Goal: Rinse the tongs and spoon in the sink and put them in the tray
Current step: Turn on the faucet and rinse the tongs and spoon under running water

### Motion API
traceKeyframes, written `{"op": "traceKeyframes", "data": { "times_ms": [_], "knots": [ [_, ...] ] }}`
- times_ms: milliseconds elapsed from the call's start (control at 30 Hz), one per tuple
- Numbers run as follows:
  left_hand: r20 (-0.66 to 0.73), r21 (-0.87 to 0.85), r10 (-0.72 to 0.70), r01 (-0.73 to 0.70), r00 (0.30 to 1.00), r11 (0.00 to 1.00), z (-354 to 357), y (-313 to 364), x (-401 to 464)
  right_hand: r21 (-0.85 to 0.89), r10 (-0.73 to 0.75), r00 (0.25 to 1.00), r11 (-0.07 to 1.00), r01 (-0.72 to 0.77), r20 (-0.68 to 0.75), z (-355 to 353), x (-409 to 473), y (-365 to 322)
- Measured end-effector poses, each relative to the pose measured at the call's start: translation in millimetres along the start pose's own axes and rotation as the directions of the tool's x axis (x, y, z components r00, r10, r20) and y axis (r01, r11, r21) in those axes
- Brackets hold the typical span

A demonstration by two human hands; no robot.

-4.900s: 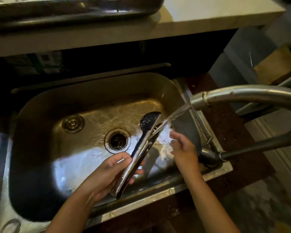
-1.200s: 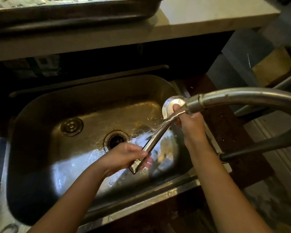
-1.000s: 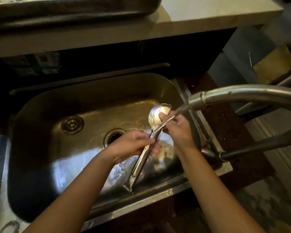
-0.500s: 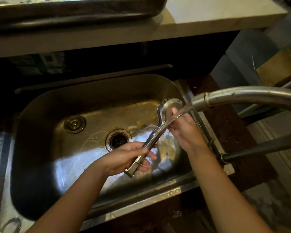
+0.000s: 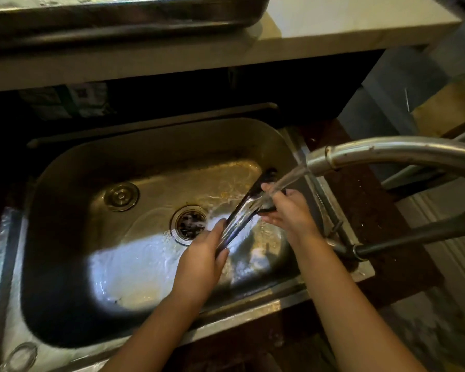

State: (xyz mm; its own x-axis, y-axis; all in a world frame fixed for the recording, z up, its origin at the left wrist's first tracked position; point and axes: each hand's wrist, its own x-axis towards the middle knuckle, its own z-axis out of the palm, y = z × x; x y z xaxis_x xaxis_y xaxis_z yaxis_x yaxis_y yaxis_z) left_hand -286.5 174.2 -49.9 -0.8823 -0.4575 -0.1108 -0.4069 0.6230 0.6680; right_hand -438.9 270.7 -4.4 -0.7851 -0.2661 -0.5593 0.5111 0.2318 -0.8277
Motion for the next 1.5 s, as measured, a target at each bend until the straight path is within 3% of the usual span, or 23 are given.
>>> {"op": "traceKeyframes", "data": {
  "times_ms": [67, 133, 200, 367, 467, 600, 700, 800, 900, 967, 1033, 1133, 1267, 1400, 1500],
  "knots": [
    [0.092, -0.069, -0.009, 0.016, 0.996, 0.997, -3.6, -1.5, -0.2, 0.044, 0.005, 1.000, 0.999, -0.006, 0.021, -3.1, -0.8, 3.6],
    [0.213, -0.247, -0.070, 0.124, 0.974, 0.961, -9.2, 0.6, 3.8, 0.046, 0.016, 0.997, 0.999, -0.019, 0.071, -9.3, -0.2, 5.9],
    [0.292, -0.383, -0.130, 0.240, 0.948, 0.892, -13.0, 2.9, 11.8, 0.026, 0.019, 0.991, 0.999, -0.023, 0.132, -13.7, -0.5, 6.8],
    [0.481, -0.619, -0.117, 0.431, 0.869, 0.657, -25.2, 13.6, 36.7, 0.091, -0.027, 0.980, 0.996, 0.009, 0.199, -11.8, -5.4, 13.3],
    [0.506, -0.629, -0.148, 0.480, 0.850, 0.612, -27.6, 15.1, 40.1, 0.129, -0.001, 0.980, 0.991, -0.025, 0.199, -10.2, -7.2, 16.3],
    [0.473, -0.601, -0.152, 0.444, 0.868, 0.665, -23.6, 14.5, 32.2, -0.262, -0.047, 0.997, 0.963, 0.062, 0.064, 2.0, -2.8, 25.0],
    [0.492, -0.650, -0.160, 0.484, 0.856, 0.587, -21.3, 15.5, 23.8, -0.329, -0.204, 0.978, 0.927, 0.178, -0.044, 6.2, 5.3, 22.1],
    [0.482, -0.674, -0.187, 0.499, 0.856, 0.544, -19.6, 14.5, 19.5, -0.398, -0.331, 0.943, 0.872, 0.286, -0.046, 6.3, 10.4, 9.2],
    [0.443, -0.701, -0.241, 0.501, 0.864, 0.508, -20.9, 12.7, 20.4, -0.419, -0.233, 0.971, 0.877, 0.235, 0.057, 4.7, 14.5, -1.0],
    [0.415, -0.698, -0.267, 0.492, 0.870, 0.520, -22.8, 9.1, 22.3, -0.427, -0.083, 0.959, 0.883, 0.197, 0.272, 3.0, 11.0, 0.6],
    [0.412, -0.692, -0.268, 0.491, 0.871, 0.529, -24.3, 6.1, 23.4, -0.419, -0.080, 0.933, 0.877, 0.233, 0.352, 1.0, 10.5, 8.7],
    [0.455, -0.698, -0.206, 0.491, 0.866, 0.522, -23.5, 6.7, 20.8, -0.245, -0.234, 0.941, 0.924, 0.293, 0.244, 3.4, 8.7, 10.3],
    [0.473, -0.654, -0.112, 0.433, 0.874, 0.621, -23.8, 15.6, 28.7, -0.263, -0.302, 0.946, 0.909, 0.324, 0.122, 6.8, 5.3, 10.4],
    [0.415, -0.582, 0.006, 0.260, 0.910, 0.771, -27.8, 30.1, 49.6, -0.209, -0.299, 0.953, 0.930, 0.301, 0.043, 4.4, 4.5, 11.8],
    [0.381, -0.578, 0.056, 0.191, 0.923, 0.793, -25.8, 39.9, 58.9, -0.153, -0.383, 0.924, 0.912, 0.381, 0.019, -0.9, 0.8, 3.7]
  ]
}}
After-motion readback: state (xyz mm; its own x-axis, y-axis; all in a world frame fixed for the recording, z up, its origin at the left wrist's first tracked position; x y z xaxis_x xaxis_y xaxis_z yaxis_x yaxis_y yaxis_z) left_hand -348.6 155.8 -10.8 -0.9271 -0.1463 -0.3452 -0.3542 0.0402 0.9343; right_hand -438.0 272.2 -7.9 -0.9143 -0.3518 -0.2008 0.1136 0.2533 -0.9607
